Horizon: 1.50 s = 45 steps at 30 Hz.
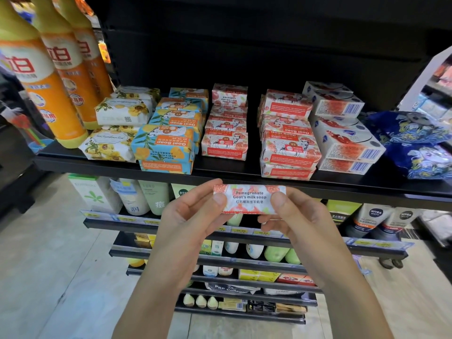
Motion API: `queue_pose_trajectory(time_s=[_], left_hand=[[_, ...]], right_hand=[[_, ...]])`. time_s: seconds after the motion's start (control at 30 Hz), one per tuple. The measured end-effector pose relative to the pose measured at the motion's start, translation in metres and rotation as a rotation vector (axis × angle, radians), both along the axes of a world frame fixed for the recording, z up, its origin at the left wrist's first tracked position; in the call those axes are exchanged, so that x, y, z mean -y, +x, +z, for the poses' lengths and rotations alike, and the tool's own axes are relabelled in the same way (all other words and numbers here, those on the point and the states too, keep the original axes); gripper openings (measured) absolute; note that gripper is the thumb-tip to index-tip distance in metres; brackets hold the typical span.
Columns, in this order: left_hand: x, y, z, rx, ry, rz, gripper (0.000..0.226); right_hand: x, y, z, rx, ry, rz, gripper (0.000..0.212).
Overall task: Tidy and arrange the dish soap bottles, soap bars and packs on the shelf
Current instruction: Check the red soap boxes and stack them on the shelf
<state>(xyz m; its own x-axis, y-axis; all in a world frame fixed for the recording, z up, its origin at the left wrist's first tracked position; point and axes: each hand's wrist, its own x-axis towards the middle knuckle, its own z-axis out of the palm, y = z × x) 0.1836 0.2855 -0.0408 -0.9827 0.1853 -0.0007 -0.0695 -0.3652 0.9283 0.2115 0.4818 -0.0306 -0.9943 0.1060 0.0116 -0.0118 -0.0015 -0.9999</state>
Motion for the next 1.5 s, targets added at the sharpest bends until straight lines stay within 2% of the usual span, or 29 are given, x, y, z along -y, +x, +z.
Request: queue_pose_trajectory(time_s=[0.1,0.23,0.33,0.43,0.5,0.57,0.67,0.83,0.97,1.1,1.23,1.37,1.5], left_hand=[[0.0,0.001,-0.001,-0.001,0.003,0.004,0.05],[0.0,0.004,0.002,-0.025,-0.018,-0.005,0.053],[0.0,0.005,0.004,-0.045,-0.019,-0.028,0.063],[0.0,0.005,0.006,0.002,0.008,-0.011,0.069],[0.0,0.005,0.007,0.041,0.037,0.01,0.06],[-0.001,0.006,0.007,0.063,0.055,0.008,0.04],[-0.002,0.007,0.008,0.058,0.025,-0.035,0.036],[0.0,0.002,0.005,0.052,0.009,-0.043,0.028],[0.0,0.001,0.003,0.038,0.008,-0.031,0.04],[-0.001,0.001,0.003,0.023,-0.007,-0.015,0.046],[-0.002,0.0,0.002,0.005,-0.018,-0.018,0.047],[0.0,-0.001,0.001,0.003,-0.009,-0.029,0.044],[0.002,-0.003,-0.001,0.005,0.01,-0.048,0.049]], right_hand=[[0.0,0.001,0.001,0.005,0.001,-0.007,0.062],[0.0,0.002,0.0,-0.009,-0.029,-0.023,0.064],[-0.003,0.002,-0.001,-0.068,-0.102,0.0,0.076],[-0.007,0.004,0.0,-0.17,-0.137,0.054,0.063],[-0.008,0.005,0.002,-0.218,-0.15,0.073,0.058],[-0.009,0.005,0.002,-0.236,-0.149,0.089,0.064],[-0.01,0.005,0.002,-0.252,-0.141,0.102,0.063],[-0.011,0.007,0.003,-0.209,-0.099,0.127,0.073],[-0.009,0.005,0.007,-0.108,-0.06,0.114,0.077],[-0.003,0.001,0.01,-0.036,-0.054,0.013,0.062],[0.002,-0.003,0.007,-0.028,-0.052,-0.071,0.064],[0.003,-0.004,0.005,-0.046,-0.044,-0.095,0.063],[0.004,-0.004,0.006,-0.1,-0.066,-0.074,0.049]])
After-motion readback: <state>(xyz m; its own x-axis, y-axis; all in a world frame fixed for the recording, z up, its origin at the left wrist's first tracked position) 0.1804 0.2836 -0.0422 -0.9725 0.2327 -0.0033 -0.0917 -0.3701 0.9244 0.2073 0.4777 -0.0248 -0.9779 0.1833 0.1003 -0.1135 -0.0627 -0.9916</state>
